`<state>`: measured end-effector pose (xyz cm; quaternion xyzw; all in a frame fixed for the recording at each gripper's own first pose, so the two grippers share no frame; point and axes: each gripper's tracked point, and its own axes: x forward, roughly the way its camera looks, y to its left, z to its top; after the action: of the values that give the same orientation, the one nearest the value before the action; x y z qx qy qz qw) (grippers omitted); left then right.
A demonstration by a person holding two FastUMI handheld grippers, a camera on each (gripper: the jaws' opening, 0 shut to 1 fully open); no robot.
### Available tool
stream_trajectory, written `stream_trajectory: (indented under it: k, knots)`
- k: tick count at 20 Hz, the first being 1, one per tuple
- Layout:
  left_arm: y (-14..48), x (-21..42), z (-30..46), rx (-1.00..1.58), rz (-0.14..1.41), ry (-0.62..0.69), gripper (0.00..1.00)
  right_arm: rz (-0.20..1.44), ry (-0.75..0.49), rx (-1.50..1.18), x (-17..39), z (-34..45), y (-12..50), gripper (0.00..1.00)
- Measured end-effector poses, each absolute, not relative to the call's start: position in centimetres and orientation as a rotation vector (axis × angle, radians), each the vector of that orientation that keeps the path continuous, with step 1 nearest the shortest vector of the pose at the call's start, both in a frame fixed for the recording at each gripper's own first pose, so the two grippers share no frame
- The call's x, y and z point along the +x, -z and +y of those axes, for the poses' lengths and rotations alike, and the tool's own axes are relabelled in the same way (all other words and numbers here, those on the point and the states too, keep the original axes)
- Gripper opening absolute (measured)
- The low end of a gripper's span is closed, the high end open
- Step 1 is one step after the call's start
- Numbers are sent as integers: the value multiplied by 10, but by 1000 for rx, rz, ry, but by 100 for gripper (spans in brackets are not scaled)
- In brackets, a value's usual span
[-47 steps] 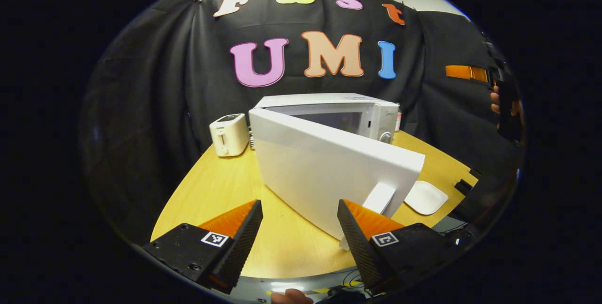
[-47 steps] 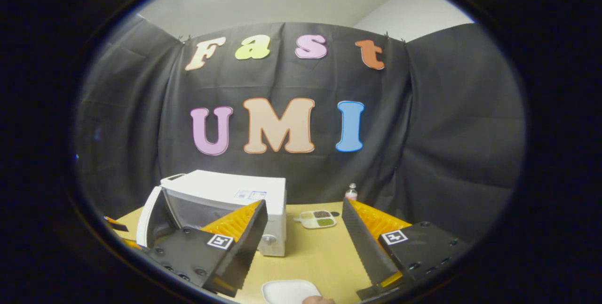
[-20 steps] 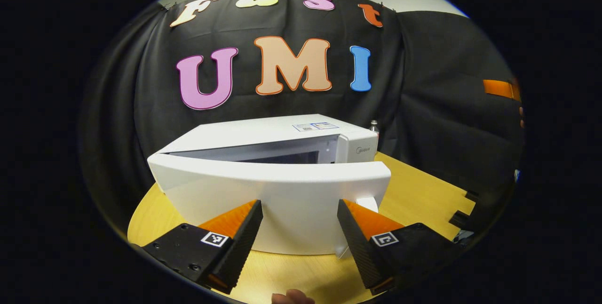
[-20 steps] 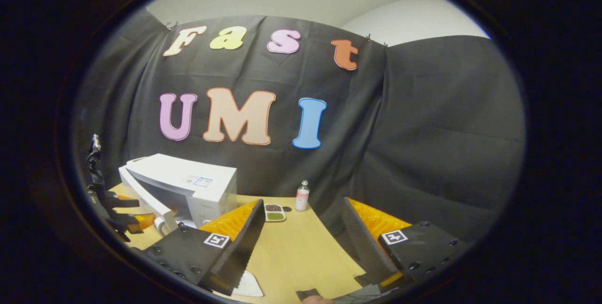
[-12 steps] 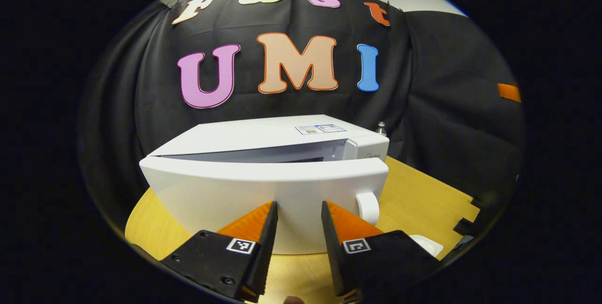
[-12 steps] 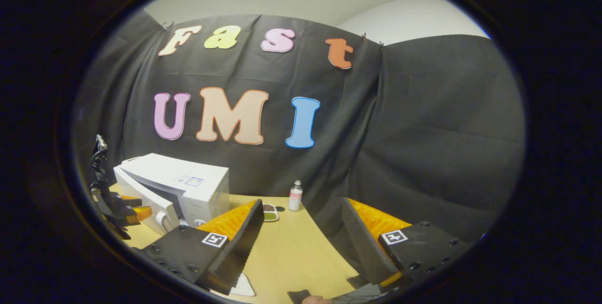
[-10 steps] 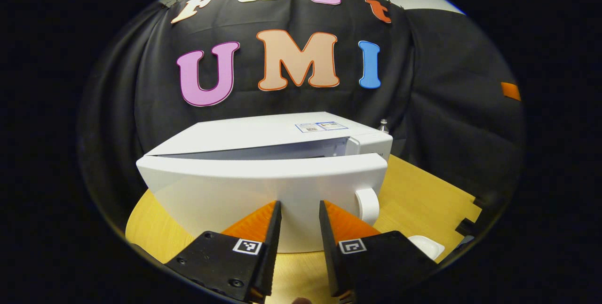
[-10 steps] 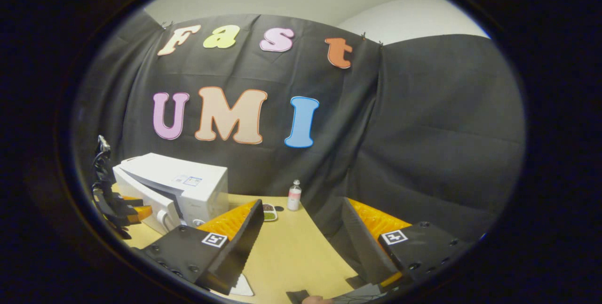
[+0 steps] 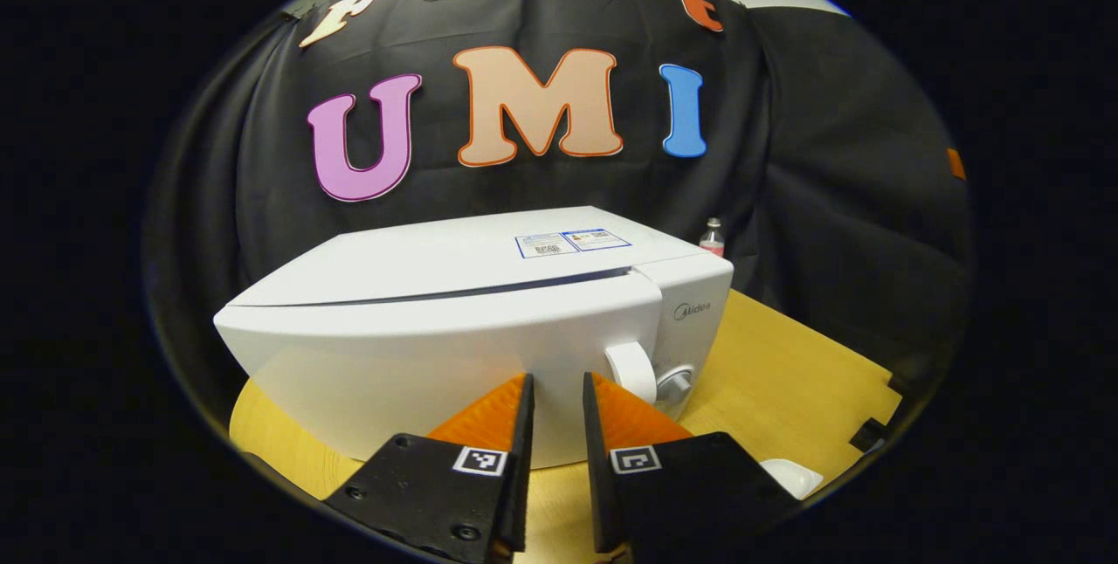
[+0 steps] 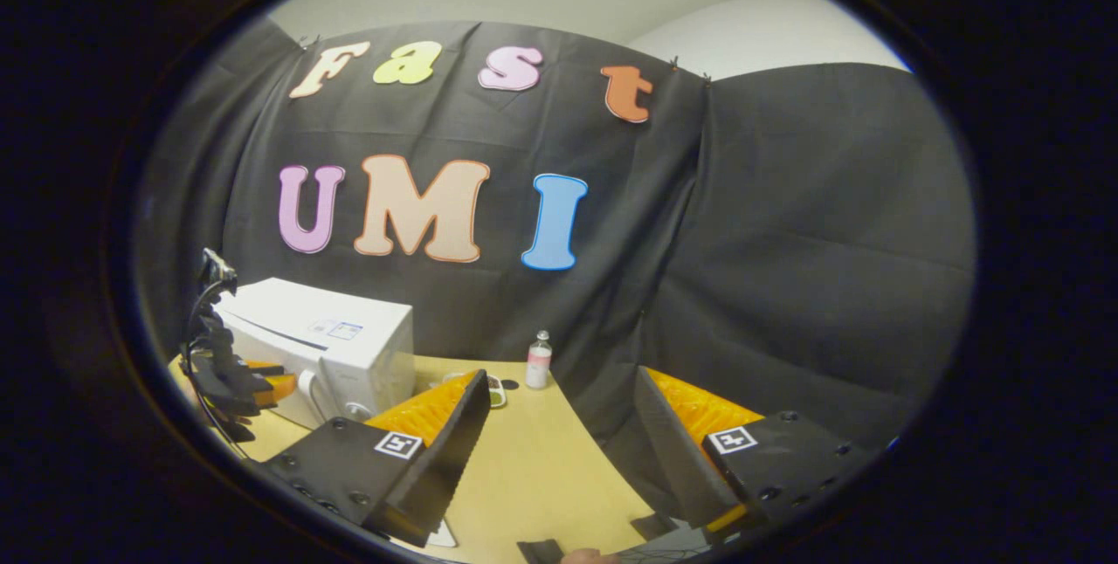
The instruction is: Open the microwave oven with the left hand, put the food in, and close the microwave oven.
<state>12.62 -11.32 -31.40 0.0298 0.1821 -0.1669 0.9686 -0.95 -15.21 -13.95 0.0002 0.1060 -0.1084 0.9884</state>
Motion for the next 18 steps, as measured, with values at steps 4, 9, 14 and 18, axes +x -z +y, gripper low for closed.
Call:
stream_trajectory:
  k: [4,9,14,18]
  knots:
    - [315,133,-115,61,355,307,19,216,217,14,-5,-159,141,97]
    - [317,137,-120,12,387,306,20,210,192,7,1,-158,139,100]
    - [307,126,-110,47,361,280,25,196,193,5,-5,-162,134,97]
    - [280,93,-96,76,314,300,30,187,193,56,-7,-152,136,97]
